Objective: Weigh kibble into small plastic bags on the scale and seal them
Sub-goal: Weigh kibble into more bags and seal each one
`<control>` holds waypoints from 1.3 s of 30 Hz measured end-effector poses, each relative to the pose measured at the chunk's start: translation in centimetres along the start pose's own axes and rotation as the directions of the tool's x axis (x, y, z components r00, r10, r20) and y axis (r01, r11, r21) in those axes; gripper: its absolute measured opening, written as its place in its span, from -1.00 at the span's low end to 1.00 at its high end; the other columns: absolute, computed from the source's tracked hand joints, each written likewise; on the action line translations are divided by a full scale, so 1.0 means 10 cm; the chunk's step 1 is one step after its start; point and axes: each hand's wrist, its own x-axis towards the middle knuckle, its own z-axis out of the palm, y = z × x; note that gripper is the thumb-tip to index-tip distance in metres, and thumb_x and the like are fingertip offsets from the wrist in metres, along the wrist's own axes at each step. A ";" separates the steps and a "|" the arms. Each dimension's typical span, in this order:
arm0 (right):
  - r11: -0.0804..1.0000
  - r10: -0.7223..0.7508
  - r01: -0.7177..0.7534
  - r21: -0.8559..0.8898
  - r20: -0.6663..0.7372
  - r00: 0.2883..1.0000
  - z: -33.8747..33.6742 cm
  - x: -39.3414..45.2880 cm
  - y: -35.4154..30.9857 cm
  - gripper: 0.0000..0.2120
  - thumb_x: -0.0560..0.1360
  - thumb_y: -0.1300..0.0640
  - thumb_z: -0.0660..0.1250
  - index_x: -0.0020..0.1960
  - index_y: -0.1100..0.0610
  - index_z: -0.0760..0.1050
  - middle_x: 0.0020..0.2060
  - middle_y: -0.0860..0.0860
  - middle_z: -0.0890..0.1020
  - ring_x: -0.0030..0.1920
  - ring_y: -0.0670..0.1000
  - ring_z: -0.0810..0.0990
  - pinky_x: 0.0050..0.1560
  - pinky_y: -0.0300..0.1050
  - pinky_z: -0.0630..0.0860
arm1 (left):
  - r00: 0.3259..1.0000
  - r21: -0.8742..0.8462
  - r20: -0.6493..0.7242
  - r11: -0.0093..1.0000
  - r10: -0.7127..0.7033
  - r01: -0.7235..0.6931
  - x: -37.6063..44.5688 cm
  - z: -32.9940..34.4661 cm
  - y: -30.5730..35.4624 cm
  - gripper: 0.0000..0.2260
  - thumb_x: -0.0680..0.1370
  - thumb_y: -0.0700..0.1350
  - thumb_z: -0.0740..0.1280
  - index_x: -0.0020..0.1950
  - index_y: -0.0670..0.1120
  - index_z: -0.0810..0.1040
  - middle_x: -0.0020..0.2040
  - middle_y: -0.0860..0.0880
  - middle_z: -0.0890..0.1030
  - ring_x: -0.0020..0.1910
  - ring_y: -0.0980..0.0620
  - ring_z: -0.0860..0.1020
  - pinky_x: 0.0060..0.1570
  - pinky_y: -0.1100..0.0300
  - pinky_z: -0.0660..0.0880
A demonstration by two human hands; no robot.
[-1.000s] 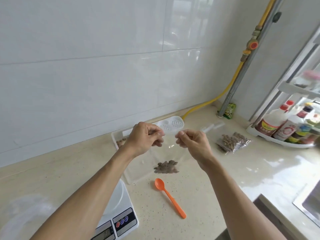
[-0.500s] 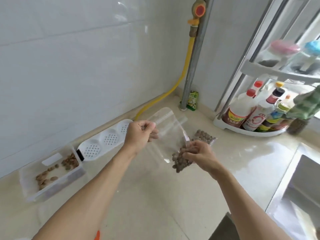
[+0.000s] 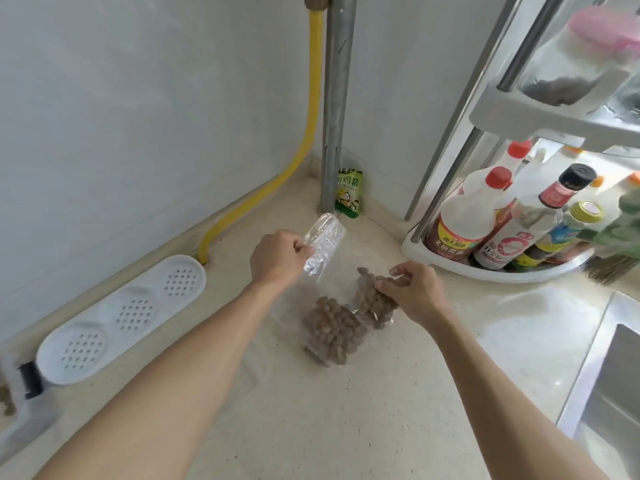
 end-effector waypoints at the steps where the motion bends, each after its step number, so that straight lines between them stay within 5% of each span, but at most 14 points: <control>1: 1.000 0.000 0.000 -0.027 -0.002 1.000 0.03 0.03 0.05 -0.55 0.41 -0.06 0.52 0.16 0.20 0.57 -0.12 0.04 0.60 -0.09 0.06 0.58 -0.11 -0.04 0.56 | 1.000 0.020 0.001 1.000 -0.002 0.002 0.03 0.04 -0.01 -0.70 0.51 0.03 0.42 -0.27 -0.18 0.55 -0.29 -0.04 0.65 -0.28 -0.04 0.60 -0.29 0.10 0.51; 9: 0.953 -0.067 0.049 -0.300 -0.050 0.996 0.12 0.04 0.13 -0.48 0.43 -0.19 0.44 0.25 0.14 0.57 0.10 0.10 0.56 0.19 0.15 0.47 0.15 0.08 0.45 | 0.999 0.137 0.030 0.991 -0.012 0.008 0.14 0.18 -0.08 -0.72 0.51 0.08 0.40 -0.26 -0.07 0.46 -0.25 0.02 0.59 -0.20 -0.06 0.59 -0.33 0.15 0.39; 12: 0.937 -0.097 0.064 -0.342 -0.081 0.992 0.09 -0.01 0.09 -0.49 0.45 -0.18 0.42 0.27 0.11 0.55 0.17 0.12 0.53 0.25 0.16 0.41 0.19 0.06 0.38 | 0.999 0.198 0.032 0.980 -0.002 -0.004 0.13 0.14 -0.08 -0.70 0.52 0.15 0.36 0.08 -0.05 0.53 0.05 -0.03 0.57 0.00 -0.07 0.56 -0.18 0.12 0.46; 15: 0.939 -0.137 0.096 -0.331 -0.102 0.985 0.08 -0.10 -0.01 -0.50 0.46 -0.18 0.40 0.27 0.11 0.55 0.19 0.14 0.53 0.24 0.17 0.40 0.19 0.07 0.38 | 0.999 0.192 0.028 0.981 -0.020 0.015 0.03 0.04 -0.18 -0.54 0.53 0.17 0.32 0.32 -0.07 0.45 0.22 -0.08 0.49 0.19 -0.08 0.50 -0.01 0.00 0.52; 23: 0.923 -0.302 0.284 -0.258 -0.029 0.953 0.49 -0.60 -0.60 -0.56 0.49 -0.15 0.39 0.25 0.09 0.56 0.18 0.06 0.55 0.20 0.11 0.43 0.15 0.05 0.43 | 0.997 0.057 -0.069 0.997 -0.039 0.043 -0.74 -0.41 -0.72 -0.57 0.56 0.13 0.28 0.33 -0.09 0.47 0.24 -0.09 0.48 0.26 -0.07 0.42 0.13 0.04 0.43; 27: 0.906 -0.380 0.393 -0.156 0.102 0.919 0.99 -1.00 -0.81 -0.60 0.50 -0.07 0.41 0.24 0.12 0.56 0.16 0.03 0.57 0.13 0.08 0.56 0.07 -0.02 0.50 | 0.978 0.004 -0.057 0.980 -0.201 0.201 -1.36 -0.53 -1.25 -0.59 0.54 0.04 0.34 0.35 -0.05 0.45 0.27 -0.04 0.47 0.29 -0.03 0.39 0.18 0.08 0.41; 30: 0.900 -0.373 0.412 -0.141 0.237 0.897 1.41 -1.21 -0.86 -0.61 0.50 -0.05 0.40 0.25 0.12 0.55 0.18 0.03 0.56 0.10 0.07 0.59 0.05 -0.05 0.52 | 0.962 0.109 0.005 0.957 -0.273 0.270 -1.75 -0.56 -1.62 -0.47 0.51 -0.02 0.38 0.46 -0.05 0.33 0.38 -0.05 0.40 0.37 -0.05 0.34 0.27 0.08 0.36; 35: 0.915 -0.217 0.320 -0.244 0.370 0.903 1.82 -1.29 -0.76 -0.43 0.49 -0.04 0.41 0.42 0.15 0.37 0.36 0.12 0.41 0.34 0.15 0.39 0.25 -0.03 0.39 | 0.931 0.334 0.117 0.897 -0.345 0.290 -1.96 -0.57 -2.02 -0.13 0.46 0.06 0.45 0.58 -0.07 -0.01 0.56 -0.09 0.16 0.53 -0.09 0.12 0.47 -0.01 0.17; 39: 0.872 -0.199 0.335 -0.358 0.367 0.909 1.93 -1.29 -0.67 -0.34 0.46 0.07 0.43 0.47 0.17 0.25 0.28 0.16 0.42 0.24 0.20 0.45 0.16 0.01 0.47 | 0.935 0.451 0.109 0.855 -0.338 0.257 -1.93 -0.55 -2.05 -0.18 0.42 0.14 0.46 0.54 -0.03 0.11 0.47 -0.10 0.29 0.42 -0.12 0.27 0.35 -0.01 0.28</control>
